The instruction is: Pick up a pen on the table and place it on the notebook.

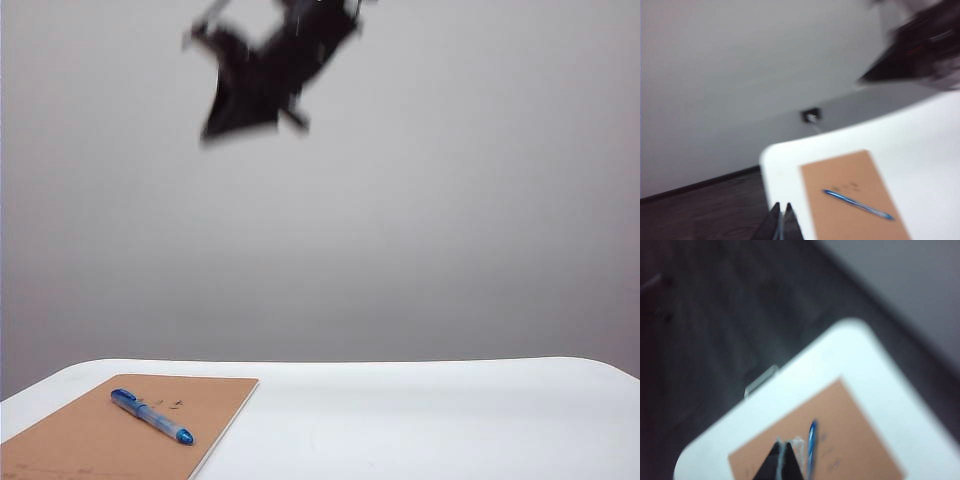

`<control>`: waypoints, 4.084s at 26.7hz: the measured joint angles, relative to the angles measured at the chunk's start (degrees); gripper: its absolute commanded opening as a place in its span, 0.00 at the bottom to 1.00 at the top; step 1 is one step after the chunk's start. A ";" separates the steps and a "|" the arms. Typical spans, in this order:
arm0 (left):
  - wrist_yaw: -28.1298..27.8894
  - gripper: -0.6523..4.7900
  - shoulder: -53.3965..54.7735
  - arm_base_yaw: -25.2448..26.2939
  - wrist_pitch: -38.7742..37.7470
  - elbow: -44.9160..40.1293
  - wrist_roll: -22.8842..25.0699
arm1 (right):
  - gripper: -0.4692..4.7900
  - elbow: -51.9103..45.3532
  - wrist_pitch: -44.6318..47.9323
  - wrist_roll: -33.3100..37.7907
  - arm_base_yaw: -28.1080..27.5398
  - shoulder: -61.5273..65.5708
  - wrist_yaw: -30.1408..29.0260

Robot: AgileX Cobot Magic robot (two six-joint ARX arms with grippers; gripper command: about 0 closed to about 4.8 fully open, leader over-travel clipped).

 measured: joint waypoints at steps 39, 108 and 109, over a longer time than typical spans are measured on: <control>12.55 0.11 -29.00 3.58 23.02 -29.00 -16.63 | 0.09 -95.19 25.33 -5.16 -20.70 -107.32 31.39; -2.58 0.17 -44.22 3.58 37.88 -69.00 -18.05 | 0.09 -143.01 40.11 3.80 -20.68 -130.88 43.41; -2.62 0.17 -44.22 3.58 37.88 -69.00 -18.16 | 0.09 -143.01 40.11 3.78 -20.68 -130.88 43.25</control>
